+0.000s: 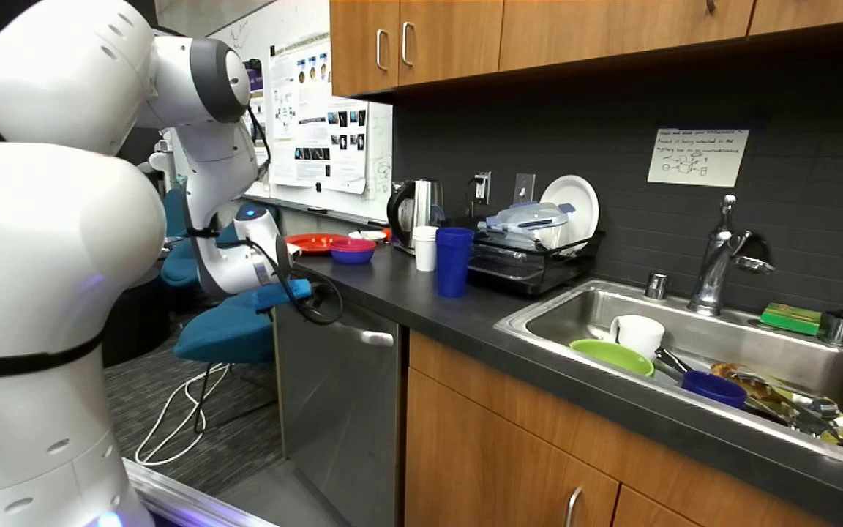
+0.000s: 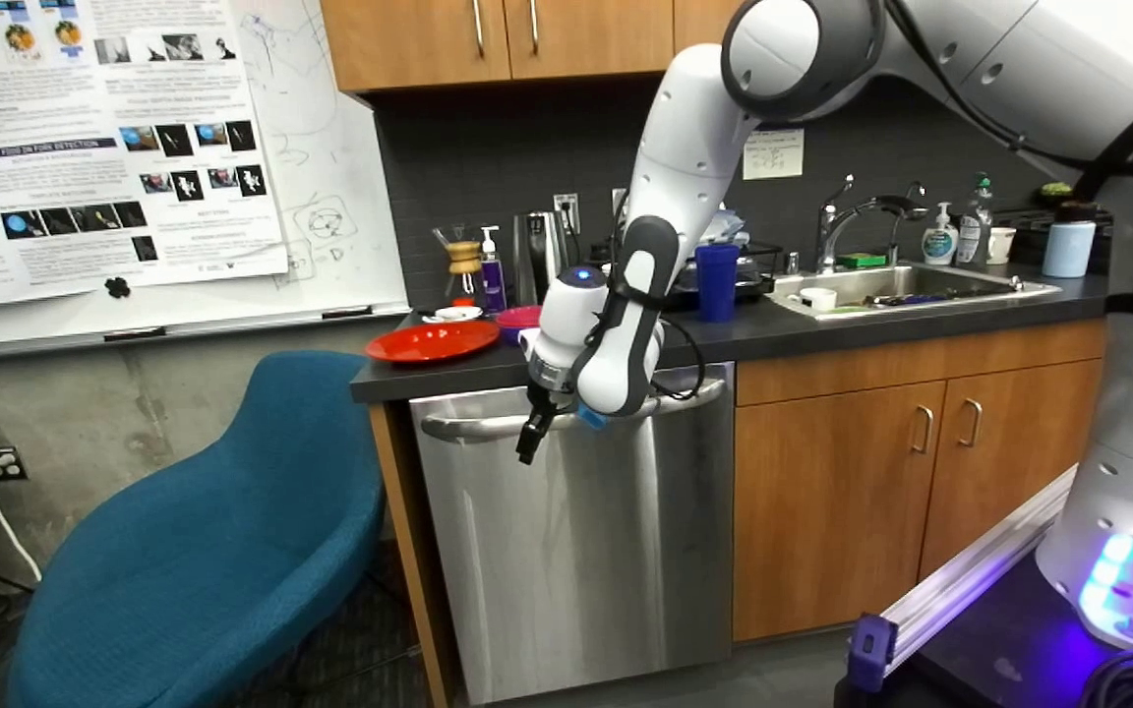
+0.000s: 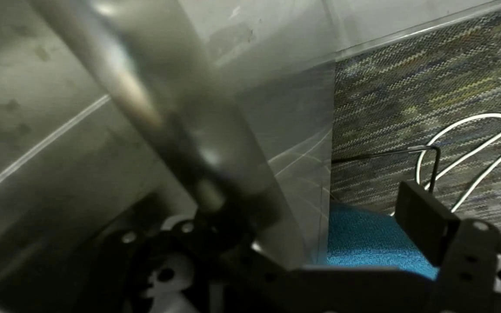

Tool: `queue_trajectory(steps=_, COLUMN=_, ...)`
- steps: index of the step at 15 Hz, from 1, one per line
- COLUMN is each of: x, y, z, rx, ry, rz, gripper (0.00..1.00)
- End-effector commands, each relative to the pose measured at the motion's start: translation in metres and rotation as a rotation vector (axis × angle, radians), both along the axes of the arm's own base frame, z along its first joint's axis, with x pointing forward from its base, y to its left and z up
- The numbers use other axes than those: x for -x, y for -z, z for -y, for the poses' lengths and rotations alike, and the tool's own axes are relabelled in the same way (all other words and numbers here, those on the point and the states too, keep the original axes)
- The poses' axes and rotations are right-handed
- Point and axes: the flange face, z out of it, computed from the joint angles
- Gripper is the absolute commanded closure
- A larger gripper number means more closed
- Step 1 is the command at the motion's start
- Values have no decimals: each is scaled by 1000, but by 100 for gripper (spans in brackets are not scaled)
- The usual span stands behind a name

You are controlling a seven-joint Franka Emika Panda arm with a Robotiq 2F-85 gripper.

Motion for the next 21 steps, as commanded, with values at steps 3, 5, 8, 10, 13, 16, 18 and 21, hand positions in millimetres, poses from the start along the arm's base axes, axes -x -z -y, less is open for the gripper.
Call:
queue_trajectory(steps=3, x=52, y=53, z=6, rx=-2, ry=29, rz=-63, gripper=0)
queue_trajectory(steps=5, x=57, y=52, z=15, rx=19, ry=63, rz=-72, gripper=0)
queue_trajectory(steps=8, x=65, y=50, z=24, rx=39, ry=113, rz=-80, gripper=0)
queue_trajectory(steps=10, x=72, y=50, z=23, rx=27, ry=117, rz=-95, gripper=0)
queue_trajectory(steps=13, x=77, y=48, z=11, rx=-45, ry=75, rz=-78, gripper=0)
queue_trajectory(steps=16, x=77, y=50, z=13, rx=-101, ry=73, rz=-74, gripper=0)
queue_trajectory(steps=18, x=78, y=52, z=19, rx=-102, ry=72, rz=-77, gripper=0)
queue_trajectory(steps=21, x=77, y=53, z=22, rx=-84, ry=67, rz=-76, gripper=0)
